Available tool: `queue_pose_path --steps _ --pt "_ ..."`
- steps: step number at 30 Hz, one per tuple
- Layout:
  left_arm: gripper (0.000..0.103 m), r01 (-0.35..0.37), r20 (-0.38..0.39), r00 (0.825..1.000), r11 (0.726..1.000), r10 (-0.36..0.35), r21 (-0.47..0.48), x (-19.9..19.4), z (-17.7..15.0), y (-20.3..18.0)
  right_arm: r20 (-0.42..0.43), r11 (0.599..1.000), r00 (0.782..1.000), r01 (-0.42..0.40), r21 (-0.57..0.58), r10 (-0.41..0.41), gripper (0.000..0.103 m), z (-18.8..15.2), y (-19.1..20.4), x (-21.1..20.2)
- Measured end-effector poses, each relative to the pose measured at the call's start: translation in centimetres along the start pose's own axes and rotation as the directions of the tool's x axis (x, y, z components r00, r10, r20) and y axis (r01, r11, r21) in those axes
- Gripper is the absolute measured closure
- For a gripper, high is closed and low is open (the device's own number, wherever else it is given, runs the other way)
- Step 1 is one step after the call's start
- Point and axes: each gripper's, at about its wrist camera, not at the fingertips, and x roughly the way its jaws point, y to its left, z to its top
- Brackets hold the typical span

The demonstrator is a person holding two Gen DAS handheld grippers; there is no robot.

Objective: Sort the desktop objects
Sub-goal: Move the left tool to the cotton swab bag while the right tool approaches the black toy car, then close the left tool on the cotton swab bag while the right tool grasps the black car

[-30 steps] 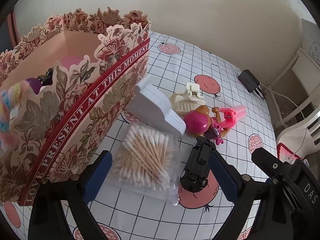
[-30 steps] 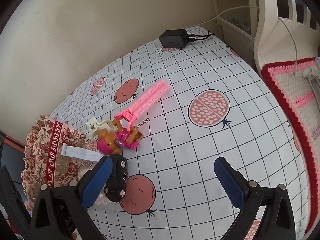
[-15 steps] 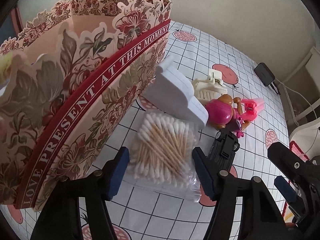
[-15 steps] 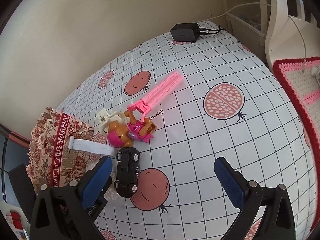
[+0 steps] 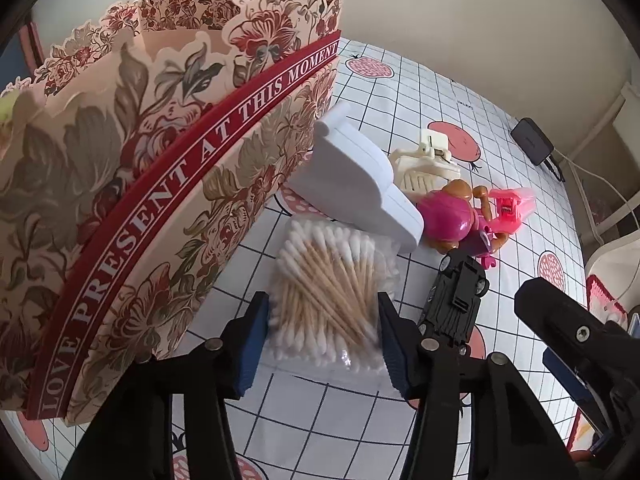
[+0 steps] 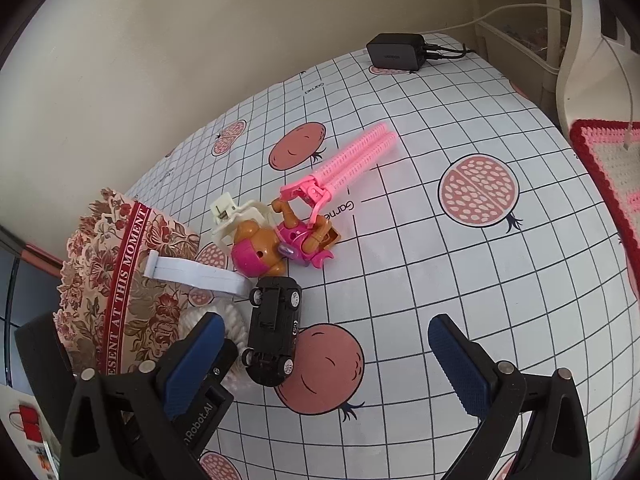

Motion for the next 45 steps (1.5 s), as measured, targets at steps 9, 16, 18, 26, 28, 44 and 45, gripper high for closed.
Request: queue_pose_path --steps 9,16,18,26,28,44,45 --pt "0.053 -0.02 -0.005 1.0 0.999 0.019 -0.035 -0.7 -0.9 0.3 -0.027 1.0 0.999 -0.018 -0.015 0.018 0.011 -0.3 0.6 1.4" --pt "0.053 -0.021 -0.026 0.999 0.999 0.02 -0.029 -1.1 -1.5 0.2 -0.054 0.998 0.997 -0.059 -0.034 0.057 0.027 -0.6 1.4 2.3" --pt "0.053 -0.02 -0.03 0.999 0.999 0.019 -0.031 -1.2 -1.6 0.2 -0.062 0.997 0.996 -0.066 -0.042 0.063 0.03 -0.7 1.6 2.5" --pt "0.053 -0.03 -0.038 0.999 0.999 0.029 -0.04 -2.2 -2.6 1.3 -0.077 0.995 0.994 -0.086 -0.054 0.082 0.042 -1.1 2.2 3.1" --pt "0.053 -0.034 -0.039 0.999 0.999 0.033 -0.037 -2.5 -2.9 1.5 -0.078 0.995 0.994 -0.085 -0.05 0.081 0.044 -1.1 2.2 3.1" --pt "0.053 -0.029 -0.04 0.999 0.999 0.027 -0.043 -1.8 -2.2 1.1 -0.07 0.998 0.998 0.003 -0.057 -0.007 0.078 -1.2 1.6 3.0" --pt "0.053 -0.028 -0.04 0.999 0.999 0.026 -0.043 -1.8 -2.2 1.2 -0.067 0.998 0.998 0.006 -0.056 -0.009 0.079 -1.1 1.6 3.0"
